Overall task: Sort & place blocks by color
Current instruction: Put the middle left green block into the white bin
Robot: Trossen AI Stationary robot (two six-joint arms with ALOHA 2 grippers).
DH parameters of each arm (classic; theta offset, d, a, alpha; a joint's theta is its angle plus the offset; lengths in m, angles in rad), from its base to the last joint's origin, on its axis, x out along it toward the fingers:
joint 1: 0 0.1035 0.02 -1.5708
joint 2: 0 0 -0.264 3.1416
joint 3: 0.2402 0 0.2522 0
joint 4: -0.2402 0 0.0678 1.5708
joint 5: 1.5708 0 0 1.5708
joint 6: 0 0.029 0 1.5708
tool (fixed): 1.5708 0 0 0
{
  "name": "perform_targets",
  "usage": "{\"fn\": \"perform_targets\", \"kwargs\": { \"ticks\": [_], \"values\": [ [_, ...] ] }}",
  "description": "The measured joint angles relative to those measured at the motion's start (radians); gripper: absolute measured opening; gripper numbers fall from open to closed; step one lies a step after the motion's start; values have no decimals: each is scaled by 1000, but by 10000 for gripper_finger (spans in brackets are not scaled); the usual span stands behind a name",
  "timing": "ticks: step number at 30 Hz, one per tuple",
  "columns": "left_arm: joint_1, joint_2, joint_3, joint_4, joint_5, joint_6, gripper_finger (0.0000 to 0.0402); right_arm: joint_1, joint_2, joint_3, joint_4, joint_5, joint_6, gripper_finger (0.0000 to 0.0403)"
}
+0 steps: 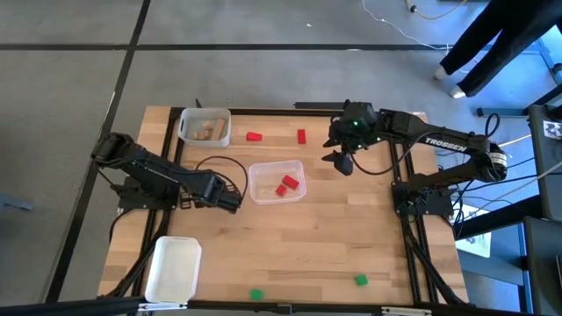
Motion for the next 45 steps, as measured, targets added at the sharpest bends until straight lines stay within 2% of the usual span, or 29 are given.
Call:
{"fn": "perform_targets", "kwargs": {
  "ticks": [5, 9, 17, 22, 26, 34, 45],
  "values": [
    [0, 0, 0, 0, 2, -85, 128, 0, 0, 0, 0, 0, 0, 237],
    [0, 0, 0, 0, 2, -92, 128, 0, 0, 0, 0, 0, -1, 237],
    [0, 0, 0, -24, 87, -106, 128, 0, 0, 0, 0, -1, -1, 237],
    [0, 0, 0, -27, 39, -172, 131, 0, 0, 0, 0, -1, -2, 237],
    [0, 0, 0, -30, 25, -268, 150, 0, 0, 0, 0, -1, -1, 237],
    [0, 0, 0, -98, 27, -291, 207, 0, 0, 0, 0, -1, 0, 237],
    [48, 63, -46, -43, 19, -353, 213, 0, 0, 0, 0, -1, -1, 237]
  ]
}}
